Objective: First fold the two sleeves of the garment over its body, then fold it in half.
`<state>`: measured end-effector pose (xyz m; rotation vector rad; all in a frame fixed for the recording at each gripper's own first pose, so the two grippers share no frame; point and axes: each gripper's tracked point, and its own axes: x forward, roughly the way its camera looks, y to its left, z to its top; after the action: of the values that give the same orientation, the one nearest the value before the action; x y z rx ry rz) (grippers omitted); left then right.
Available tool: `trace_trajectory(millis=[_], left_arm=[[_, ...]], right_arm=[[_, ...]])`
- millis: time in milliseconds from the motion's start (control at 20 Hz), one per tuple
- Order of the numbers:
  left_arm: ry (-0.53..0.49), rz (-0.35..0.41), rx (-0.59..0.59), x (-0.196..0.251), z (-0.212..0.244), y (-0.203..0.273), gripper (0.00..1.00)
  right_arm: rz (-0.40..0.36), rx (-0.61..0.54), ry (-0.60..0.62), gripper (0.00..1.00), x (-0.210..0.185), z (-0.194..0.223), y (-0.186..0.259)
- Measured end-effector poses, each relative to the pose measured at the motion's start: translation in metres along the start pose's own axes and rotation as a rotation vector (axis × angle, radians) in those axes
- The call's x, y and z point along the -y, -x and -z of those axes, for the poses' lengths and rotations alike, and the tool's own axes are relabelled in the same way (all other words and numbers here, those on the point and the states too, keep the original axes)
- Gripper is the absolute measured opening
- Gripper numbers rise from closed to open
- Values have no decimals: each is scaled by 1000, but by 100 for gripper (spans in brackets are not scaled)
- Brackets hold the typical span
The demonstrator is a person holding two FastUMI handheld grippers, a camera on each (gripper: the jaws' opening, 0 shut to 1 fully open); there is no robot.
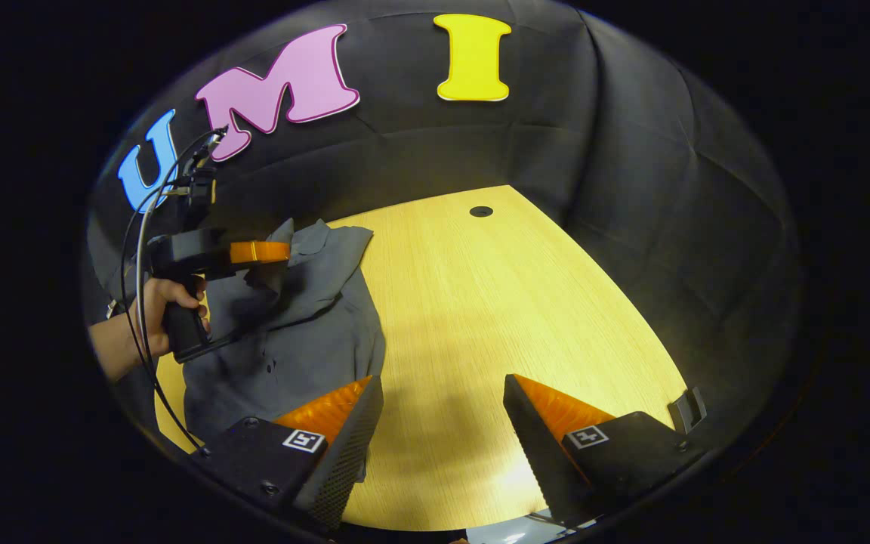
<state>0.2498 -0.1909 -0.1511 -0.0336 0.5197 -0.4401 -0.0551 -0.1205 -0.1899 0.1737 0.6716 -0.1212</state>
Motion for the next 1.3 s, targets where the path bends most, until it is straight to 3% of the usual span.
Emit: trace_trajectory(millis=[100,150,300,350,400,550,600,750,850,1000,1300], left_arm=[[4,-4,-23,3,7,-8,18],[19,-1,-31,5,11,-10,13],[44,29,-39,8,20,-7,65],[38,35,-40,5,25,-1,60],[33,31,-41,0,29,5,65],[19,-14,-29,-30,41,35,96],[17,-26,-22,-41,46,51,92],[31,-29,-22,-72,68,105,96],[27,-86,-28,-106,91,142,92],[35,-186,-62,-157,137,193,96],[149,-361,-144,-224,228,272,96]], right_arm=[[-2,-2,-12,99,0,2,-1],[-2,-7,-14,99,1,4,-1],[-8,-21,-16,99,-6,8,-2],[-14,-24,-14,99,-9,10,-2],[-25,-31,-11,99,-13,12,-3],[-118,-73,-22,99,-41,23,-6],[-145,-90,-26,99,-50,27,-7],[-184,-140,-13,99,-70,45,-12],[-203,-173,11,99,-82,56,-16],[-215,-225,46,99,-96,78,-19],[-215,-345,46,99,-115,122,-31]])
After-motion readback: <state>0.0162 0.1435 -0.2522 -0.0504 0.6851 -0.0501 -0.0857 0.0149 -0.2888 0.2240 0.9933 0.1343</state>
